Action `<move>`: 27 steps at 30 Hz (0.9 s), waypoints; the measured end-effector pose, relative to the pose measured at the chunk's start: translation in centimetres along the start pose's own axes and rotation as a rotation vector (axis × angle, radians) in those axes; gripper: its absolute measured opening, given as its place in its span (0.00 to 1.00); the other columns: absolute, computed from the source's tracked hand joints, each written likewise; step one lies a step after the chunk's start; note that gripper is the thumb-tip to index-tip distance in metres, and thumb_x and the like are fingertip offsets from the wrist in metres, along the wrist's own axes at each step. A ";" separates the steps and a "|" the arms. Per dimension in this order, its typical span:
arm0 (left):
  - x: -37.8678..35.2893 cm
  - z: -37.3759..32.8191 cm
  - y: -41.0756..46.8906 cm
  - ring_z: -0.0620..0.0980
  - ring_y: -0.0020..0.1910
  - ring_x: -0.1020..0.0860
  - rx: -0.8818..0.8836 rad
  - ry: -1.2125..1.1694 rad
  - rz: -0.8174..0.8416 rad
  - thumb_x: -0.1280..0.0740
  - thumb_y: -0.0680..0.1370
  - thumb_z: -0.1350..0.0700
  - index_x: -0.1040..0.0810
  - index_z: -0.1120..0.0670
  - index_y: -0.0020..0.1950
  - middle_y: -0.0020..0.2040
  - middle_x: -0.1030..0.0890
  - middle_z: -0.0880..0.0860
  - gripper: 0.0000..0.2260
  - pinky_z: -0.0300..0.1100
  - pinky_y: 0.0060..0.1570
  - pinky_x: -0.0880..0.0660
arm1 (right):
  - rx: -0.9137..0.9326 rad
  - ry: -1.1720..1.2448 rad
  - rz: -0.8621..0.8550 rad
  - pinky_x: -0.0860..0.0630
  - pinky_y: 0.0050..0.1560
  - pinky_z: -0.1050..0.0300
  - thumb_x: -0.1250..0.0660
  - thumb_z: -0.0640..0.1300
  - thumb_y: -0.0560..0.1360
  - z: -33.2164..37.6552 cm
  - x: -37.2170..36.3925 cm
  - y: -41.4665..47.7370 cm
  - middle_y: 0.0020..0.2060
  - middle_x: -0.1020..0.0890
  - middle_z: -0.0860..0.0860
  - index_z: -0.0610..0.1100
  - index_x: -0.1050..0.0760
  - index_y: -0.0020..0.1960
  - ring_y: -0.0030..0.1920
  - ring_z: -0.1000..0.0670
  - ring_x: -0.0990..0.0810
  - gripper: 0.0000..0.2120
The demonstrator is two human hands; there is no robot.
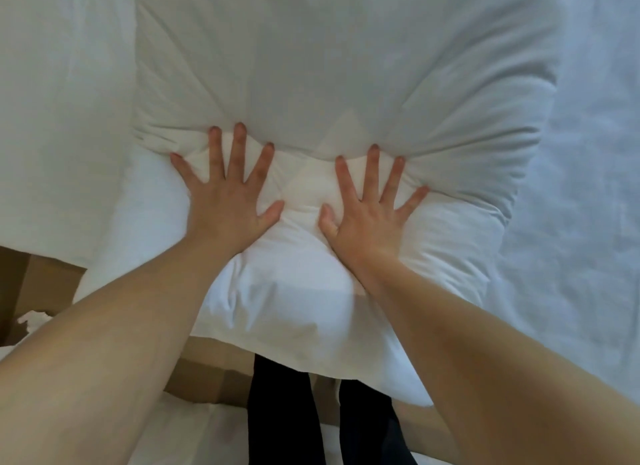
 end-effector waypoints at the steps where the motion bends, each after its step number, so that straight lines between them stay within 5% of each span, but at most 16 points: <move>1: 0.3 0.0 -0.4 0.63 0.77 0.61 -0.003 -0.007 0.007 0.55 0.75 0.30 0.61 0.45 0.79 0.79 0.63 0.57 0.37 0.79 0.62 0.51 | 0.007 0.008 0.005 0.64 0.66 0.22 0.51 0.66 0.74 -0.1 0.4 -0.3 0.79 0.61 0.47 0.60 0.55 0.78 0.77 0.35 0.64 0.35; 17: 7.0 -3.5 -9.0 0.59 0.77 0.62 0.226 -0.237 0.132 0.58 0.78 0.35 0.61 0.51 0.79 0.79 0.62 0.57 0.35 0.71 0.69 0.58 | 0.315 -0.097 0.133 0.58 0.68 0.24 0.55 0.63 0.77 -0.3 6.6 -3.5 0.77 0.67 0.49 0.58 0.61 0.79 0.76 0.38 0.68 0.33; 27: 6.2 -2.7 -10.5 0.59 0.78 0.54 0.116 -0.182 0.104 0.63 0.75 0.37 0.52 0.53 0.79 0.80 0.54 0.57 0.35 0.71 0.69 0.57 | 0.305 -0.136 0.216 0.61 0.69 0.24 0.66 0.63 0.74 -0.1 6.1 -3.4 0.75 0.72 0.48 0.57 0.67 0.78 0.75 0.38 0.72 0.34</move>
Point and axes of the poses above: each hand's wrist, its own y-axis towards the middle knuckle, its own x-axis out of the back of the hand, z = x × y, the point moved 9 cm from there along y, towards the middle knuckle
